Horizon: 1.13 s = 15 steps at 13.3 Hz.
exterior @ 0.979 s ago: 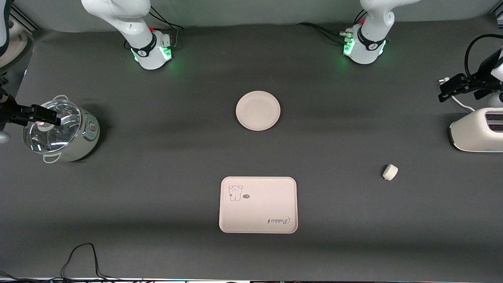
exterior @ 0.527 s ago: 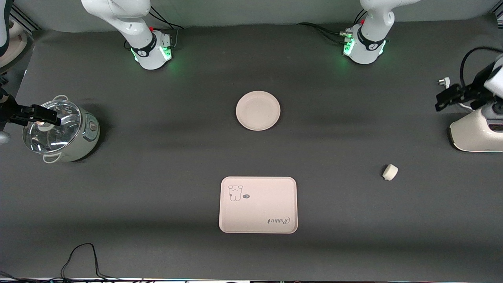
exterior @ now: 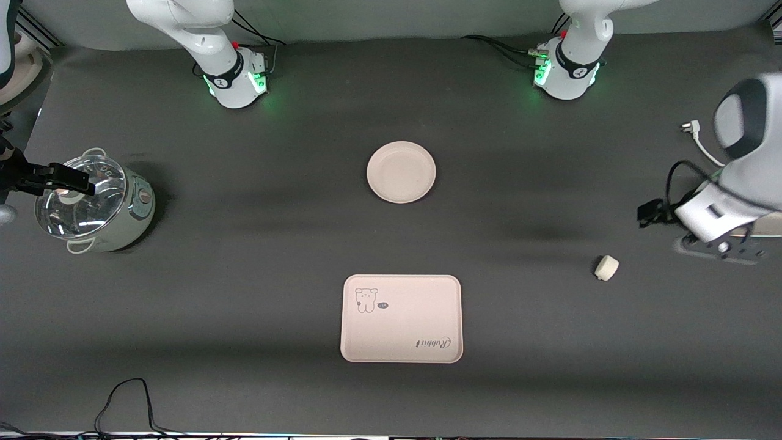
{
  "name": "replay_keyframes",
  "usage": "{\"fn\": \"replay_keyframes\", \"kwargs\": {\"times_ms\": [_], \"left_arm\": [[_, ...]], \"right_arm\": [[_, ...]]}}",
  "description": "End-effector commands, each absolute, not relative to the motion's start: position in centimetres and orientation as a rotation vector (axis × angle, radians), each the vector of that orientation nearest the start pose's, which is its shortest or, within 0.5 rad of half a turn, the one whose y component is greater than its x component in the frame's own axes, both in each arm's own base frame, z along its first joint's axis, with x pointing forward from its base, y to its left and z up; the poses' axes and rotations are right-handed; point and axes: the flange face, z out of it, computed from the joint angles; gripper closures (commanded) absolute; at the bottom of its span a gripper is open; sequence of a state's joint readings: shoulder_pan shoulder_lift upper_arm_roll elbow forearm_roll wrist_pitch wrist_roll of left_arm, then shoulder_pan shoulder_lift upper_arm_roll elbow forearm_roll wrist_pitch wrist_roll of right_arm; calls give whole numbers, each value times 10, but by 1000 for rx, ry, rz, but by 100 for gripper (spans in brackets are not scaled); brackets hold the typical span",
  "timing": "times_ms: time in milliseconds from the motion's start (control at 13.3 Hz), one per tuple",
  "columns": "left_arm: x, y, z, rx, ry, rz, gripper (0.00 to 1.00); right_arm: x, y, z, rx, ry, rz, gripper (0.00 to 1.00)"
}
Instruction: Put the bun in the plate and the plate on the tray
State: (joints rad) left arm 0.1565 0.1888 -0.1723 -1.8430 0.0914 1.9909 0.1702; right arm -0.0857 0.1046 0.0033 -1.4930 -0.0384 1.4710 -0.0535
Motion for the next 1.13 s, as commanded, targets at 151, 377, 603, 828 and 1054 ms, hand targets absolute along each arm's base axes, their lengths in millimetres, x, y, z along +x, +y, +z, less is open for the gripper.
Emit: {"fn": "replay_keyframes", "kwargs": {"times_ms": [151,377,603,828,1054], "left_arm": [[592,6,308,-3053,496,-62,0],[592,18,256,-3063,480,-175,0],[592,18,220,-3043,533,-180,0],[588,21,203,-3046,532,-170,2],[587,18,195,-3055,519,-156,20]], "right_arm": [[568,-50,596,-3165,80,202,0],[569,-50,596,-3165,80,200,0],[569,-50,597,-3147,83,190,0],[569,-50,597,-3147,83,190,0],[569,-50,597,-3148,83,188,0]]}}
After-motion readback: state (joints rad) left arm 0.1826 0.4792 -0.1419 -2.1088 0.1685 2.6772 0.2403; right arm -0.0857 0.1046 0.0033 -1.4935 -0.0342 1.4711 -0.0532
